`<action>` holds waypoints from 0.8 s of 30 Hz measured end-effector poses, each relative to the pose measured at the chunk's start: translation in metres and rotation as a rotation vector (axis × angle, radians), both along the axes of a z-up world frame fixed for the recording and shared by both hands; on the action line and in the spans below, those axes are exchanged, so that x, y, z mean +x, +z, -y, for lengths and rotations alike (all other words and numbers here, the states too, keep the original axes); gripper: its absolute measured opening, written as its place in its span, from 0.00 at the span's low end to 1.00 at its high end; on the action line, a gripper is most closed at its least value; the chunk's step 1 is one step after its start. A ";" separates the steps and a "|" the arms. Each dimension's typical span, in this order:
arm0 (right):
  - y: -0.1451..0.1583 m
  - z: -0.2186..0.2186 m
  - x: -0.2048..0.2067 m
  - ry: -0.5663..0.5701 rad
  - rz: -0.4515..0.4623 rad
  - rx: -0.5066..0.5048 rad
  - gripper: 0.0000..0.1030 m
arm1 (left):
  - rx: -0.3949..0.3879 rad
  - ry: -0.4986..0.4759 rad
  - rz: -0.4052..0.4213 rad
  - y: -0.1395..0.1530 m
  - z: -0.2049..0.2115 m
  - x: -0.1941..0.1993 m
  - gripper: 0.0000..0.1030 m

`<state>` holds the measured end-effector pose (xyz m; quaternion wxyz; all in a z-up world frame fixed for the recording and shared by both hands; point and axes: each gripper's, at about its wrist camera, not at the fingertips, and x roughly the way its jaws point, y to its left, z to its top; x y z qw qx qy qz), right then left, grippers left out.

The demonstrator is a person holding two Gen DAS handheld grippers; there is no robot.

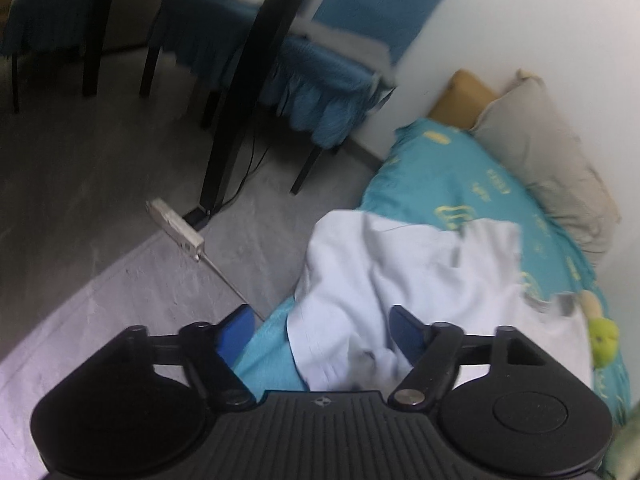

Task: Fold clothes

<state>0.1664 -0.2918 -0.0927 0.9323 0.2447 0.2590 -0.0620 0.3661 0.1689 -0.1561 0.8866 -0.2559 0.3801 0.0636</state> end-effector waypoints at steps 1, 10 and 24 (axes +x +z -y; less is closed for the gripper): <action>-0.003 0.001 0.006 -0.001 -0.002 -0.005 0.80 | -0.002 0.004 -0.003 -0.007 -0.001 0.010 0.68; -0.032 0.008 0.046 -0.008 -0.058 -0.025 0.80 | -0.121 -0.033 -0.023 -0.046 -0.010 0.078 0.21; -0.038 0.006 0.047 -0.033 -0.093 -0.050 0.80 | 0.257 -0.047 0.092 0.025 -0.011 0.121 0.02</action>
